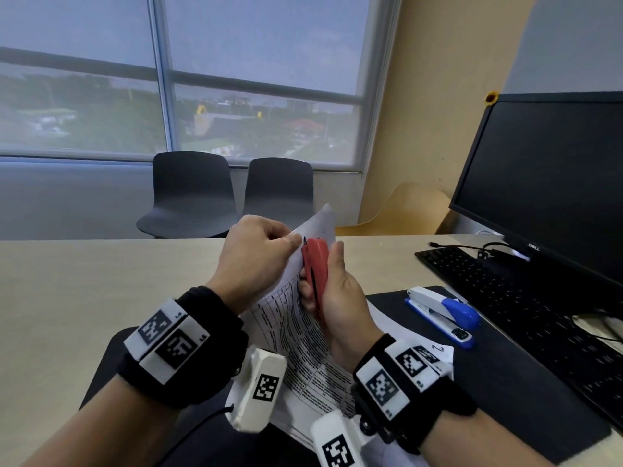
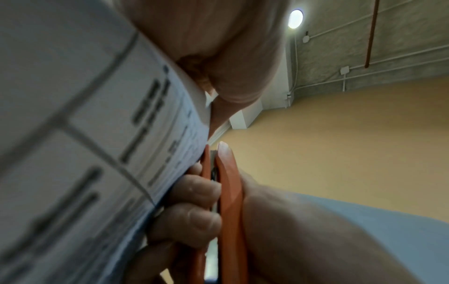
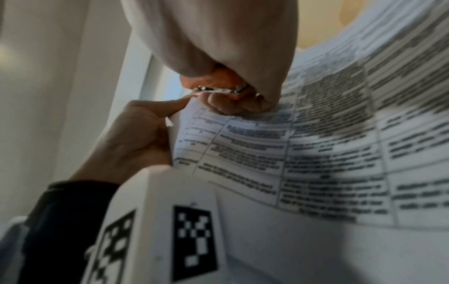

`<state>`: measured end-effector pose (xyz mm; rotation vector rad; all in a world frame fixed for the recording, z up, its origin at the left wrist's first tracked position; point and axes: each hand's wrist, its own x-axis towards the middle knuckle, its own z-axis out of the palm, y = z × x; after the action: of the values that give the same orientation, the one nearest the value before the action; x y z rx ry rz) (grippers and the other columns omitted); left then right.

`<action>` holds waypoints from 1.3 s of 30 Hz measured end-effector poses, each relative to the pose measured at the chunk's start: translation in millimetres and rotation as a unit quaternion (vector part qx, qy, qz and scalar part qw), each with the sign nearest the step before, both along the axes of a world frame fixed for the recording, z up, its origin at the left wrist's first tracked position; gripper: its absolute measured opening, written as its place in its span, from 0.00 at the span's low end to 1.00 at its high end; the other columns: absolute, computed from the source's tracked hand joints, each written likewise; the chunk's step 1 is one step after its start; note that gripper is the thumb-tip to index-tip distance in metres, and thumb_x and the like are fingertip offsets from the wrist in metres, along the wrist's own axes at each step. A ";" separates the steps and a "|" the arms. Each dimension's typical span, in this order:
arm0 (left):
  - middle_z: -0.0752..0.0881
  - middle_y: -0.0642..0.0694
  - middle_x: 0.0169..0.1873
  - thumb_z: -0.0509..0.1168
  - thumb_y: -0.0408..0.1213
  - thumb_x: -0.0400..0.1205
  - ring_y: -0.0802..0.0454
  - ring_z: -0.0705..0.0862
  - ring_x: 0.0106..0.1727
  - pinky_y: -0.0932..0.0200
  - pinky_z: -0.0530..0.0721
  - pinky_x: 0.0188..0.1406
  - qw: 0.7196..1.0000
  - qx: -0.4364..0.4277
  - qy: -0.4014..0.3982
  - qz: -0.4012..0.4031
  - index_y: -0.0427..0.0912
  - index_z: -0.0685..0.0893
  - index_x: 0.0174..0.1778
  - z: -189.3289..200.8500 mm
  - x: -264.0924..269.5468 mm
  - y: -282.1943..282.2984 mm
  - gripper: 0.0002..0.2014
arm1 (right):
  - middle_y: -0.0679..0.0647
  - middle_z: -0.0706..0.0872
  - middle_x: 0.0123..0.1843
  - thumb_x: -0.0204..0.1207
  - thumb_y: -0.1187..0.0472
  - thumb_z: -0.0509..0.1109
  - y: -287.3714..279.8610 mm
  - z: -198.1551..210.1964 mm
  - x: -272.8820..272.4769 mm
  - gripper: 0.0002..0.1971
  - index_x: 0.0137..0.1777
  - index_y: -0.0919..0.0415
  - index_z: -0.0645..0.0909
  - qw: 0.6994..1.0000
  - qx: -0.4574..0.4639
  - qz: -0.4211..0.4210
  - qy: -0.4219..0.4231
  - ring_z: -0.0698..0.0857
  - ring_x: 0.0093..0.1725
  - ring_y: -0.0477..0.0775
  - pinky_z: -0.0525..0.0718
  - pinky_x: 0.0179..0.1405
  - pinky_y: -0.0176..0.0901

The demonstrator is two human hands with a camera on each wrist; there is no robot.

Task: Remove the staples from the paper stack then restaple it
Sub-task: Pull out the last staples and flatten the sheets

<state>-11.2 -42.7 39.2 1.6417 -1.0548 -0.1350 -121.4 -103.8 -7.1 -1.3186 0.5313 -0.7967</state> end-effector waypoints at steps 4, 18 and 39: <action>0.89 0.44 0.25 0.69 0.41 0.81 0.47 0.86 0.32 0.50 0.86 0.41 0.999 -0.002 -0.011 0.030 0.41 0.91 0.30 -1.0 1.2 -1.6 0.15 | 0.51 0.77 0.27 0.78 0.26 0.48 0.7 5.8 2.0 0.34 0.35 0.54 0.80 1.000 -0.007 0.009 0.016 0.74 0.24 0.47 0.74 0.27 0.38; 0.86 0.38 0.25 0.68 0.46 0.77 0.39 0.85 0.31 0.47 0.87 0.37 1.000 -0.012 -0.013 -0.003 0.38 0.87 0.28 -1.6 -4.0 -4.8 0.16 | 0.51 0.76 0.28 0.84 0.34 0.54 -13.5 8.8 -5.8 0.27 0.40 0.56 0.80 0.996 0.036 0.072 -0.029 0.72 0.25 0.46 0.70 0.29 0.38; 0.87 0.41 0.26 0.68 0.39 0.80 0.42 0.86 0.35 0.47 0.86 0.37 0.986 0.027 -0.129 0.103 0.36 0.89 0.30 0.8 -1.8 -2.0 0.15 | 0.53 0.85 0.42 0.84 0.36 0.51 -12.4 10.7 -4.4 0.21 0.53 0.56 0.69 0.862 -0.450 -0.106 0.206 0.84 0.39 0.55 0.82 0.36 0.54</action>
<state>-13.0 -44.7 40.0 1.8406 -1.0721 0.1926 -125.8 -116.2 3.5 -2.3661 0.6801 -0.9996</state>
